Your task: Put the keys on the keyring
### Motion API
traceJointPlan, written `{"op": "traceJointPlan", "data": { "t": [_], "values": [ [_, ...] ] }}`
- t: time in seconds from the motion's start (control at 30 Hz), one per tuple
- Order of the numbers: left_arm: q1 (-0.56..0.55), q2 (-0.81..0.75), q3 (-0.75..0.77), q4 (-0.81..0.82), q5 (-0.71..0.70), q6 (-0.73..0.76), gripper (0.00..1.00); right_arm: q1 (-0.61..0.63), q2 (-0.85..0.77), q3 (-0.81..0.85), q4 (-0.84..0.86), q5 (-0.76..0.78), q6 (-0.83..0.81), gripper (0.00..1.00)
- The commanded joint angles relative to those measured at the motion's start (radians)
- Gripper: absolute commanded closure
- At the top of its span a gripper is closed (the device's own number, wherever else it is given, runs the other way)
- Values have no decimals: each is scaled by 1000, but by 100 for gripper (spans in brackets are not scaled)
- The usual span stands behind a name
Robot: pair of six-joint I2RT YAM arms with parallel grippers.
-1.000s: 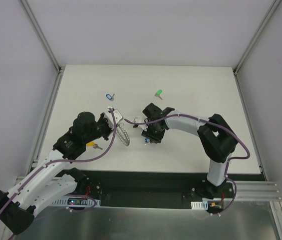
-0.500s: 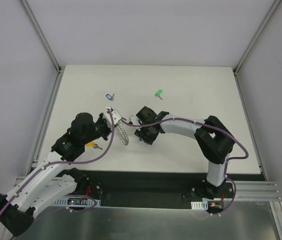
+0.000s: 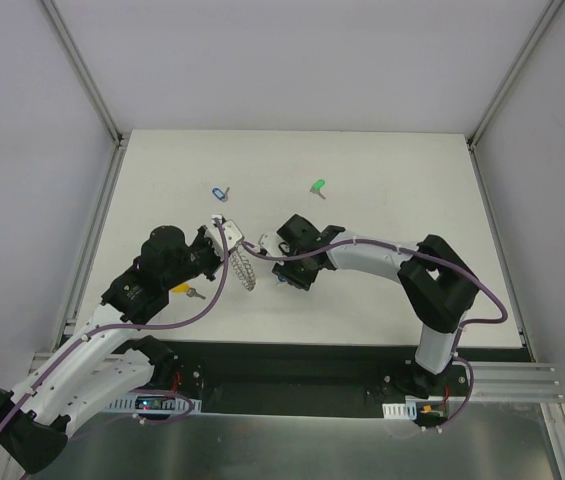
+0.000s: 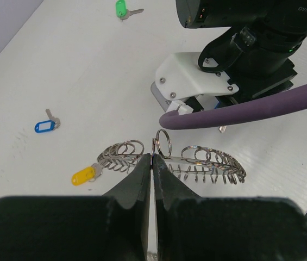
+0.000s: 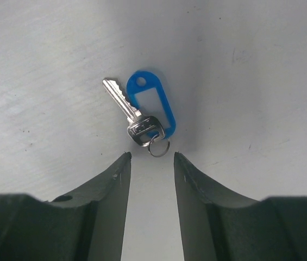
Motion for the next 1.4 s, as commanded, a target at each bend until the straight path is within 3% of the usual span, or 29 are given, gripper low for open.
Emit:
{"op": "traceJointPlan", "data": {
  "t": [0.0,0.33,0.97,1.37],
  "values": [
    [-7,-14,21,28,-15,11,100,-4,-74,-12,-6,-40,-80,60],
    [-7,-22,22,23,-17,13,100,-6,-33,-9,-6,-34,-137,68],
    [-7,-24,25,17,-14,11,100,-9,41,-1,26,-28,-159,69],
    [-7,-27,28,14,-8,13,100,-23,8,-13,23,-54,-122,93]
  ]
}}
